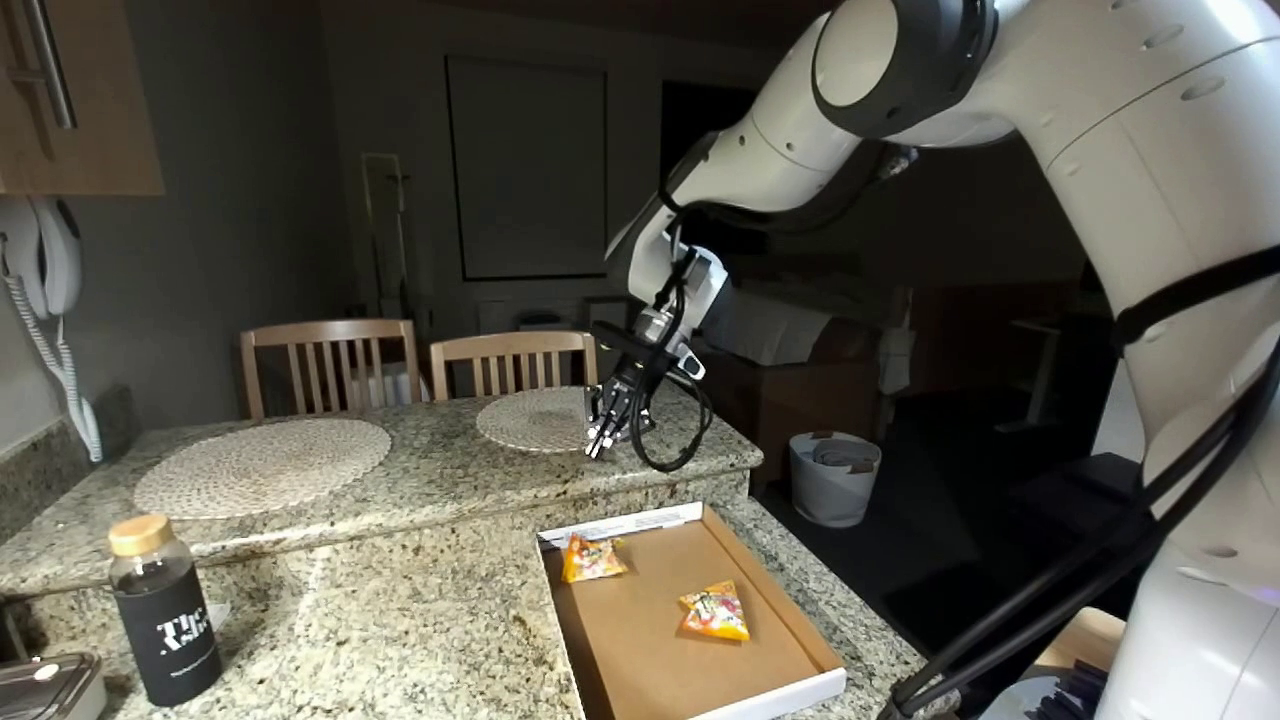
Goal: Pick up the objects from the cover box and put them on the counter
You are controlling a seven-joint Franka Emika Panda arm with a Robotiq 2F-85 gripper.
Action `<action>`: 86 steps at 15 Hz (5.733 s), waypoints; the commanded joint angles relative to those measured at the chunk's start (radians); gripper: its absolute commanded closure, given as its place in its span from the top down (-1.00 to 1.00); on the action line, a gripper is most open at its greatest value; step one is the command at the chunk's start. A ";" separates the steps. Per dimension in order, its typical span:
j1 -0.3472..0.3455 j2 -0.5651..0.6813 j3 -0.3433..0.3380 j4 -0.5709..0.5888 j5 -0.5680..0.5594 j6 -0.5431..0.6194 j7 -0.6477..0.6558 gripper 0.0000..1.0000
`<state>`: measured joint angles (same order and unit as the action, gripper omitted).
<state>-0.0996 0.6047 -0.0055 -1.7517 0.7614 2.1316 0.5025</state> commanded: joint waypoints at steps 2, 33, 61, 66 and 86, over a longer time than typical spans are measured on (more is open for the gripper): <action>0.016 -0.020 -0.007 -0.022 -0.002 -0.035 -0.038 -0.87; 0.106 0.357 0.017 0.047 0.075 0.606 -0.105 -0.59; -0.128 -0.060 0.236 -0.215 0.213 0.759 -0.315 -0.99; -0.094 -0.022 0.171 -0.131 0.207 0.799 -0.189 -0.99; -0.069 -0.085 0.192 -0.216 0.380 0.802 -0.321 1.00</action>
<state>-0.0678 0.6197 0.0758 -1.8693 1.0323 2.9546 0.3547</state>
